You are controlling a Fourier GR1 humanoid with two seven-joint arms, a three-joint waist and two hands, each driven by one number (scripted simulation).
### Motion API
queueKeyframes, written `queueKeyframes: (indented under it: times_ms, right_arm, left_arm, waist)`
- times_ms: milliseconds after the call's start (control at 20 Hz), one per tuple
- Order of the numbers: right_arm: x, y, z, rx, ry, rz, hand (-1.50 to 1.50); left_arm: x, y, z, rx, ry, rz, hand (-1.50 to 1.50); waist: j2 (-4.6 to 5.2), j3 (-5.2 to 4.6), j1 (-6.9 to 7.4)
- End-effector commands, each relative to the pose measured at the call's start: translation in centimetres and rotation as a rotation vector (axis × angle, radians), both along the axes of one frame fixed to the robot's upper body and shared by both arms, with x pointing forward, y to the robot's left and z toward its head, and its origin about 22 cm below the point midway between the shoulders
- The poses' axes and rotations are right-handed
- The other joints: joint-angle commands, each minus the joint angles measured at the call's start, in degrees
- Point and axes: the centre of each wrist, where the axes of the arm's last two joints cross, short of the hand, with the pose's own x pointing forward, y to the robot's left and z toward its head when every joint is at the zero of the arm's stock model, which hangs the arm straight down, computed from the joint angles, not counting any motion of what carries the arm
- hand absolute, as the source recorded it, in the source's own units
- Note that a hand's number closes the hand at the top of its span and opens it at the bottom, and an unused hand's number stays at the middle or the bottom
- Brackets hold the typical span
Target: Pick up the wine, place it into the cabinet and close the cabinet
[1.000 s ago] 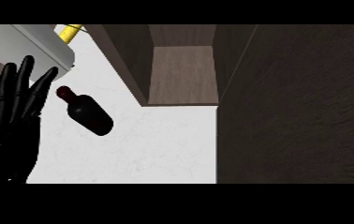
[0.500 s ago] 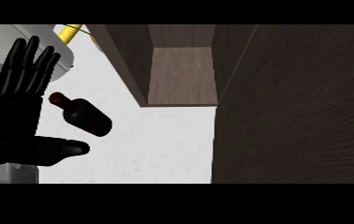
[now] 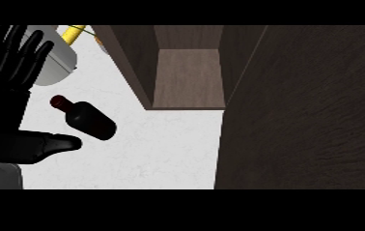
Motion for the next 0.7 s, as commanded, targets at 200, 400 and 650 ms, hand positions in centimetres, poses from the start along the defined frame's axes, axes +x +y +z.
queueKeyframes:
  times_ms: [200,400,650]
  right_arm:
    - [-3.0,1.8,3.8,0.021,-0.015,0.001,-1.5]
    - [-3.6,1.3,3.8,0.003,-0.002,0.007,-1.5]
    - [-4.3,1.4,4.8,0.032,-0.013,0.003,-1.5]
  left_arm:
    - [-3.1,-0.1,2.0,0.002,0.028,0.001,-1.5]
    - [-2.0,-0.5,0.7,-0.014,0.068,0.019,-1.5]
    - [0.0,-0.8,3.2,-0.008,0.064,0.058,-1.5]
  waist:
    - [-0.07,-0.08,0.52]
    - [0.02,-0.06,0.09]
    - [0.0,-0.06,-0.43]
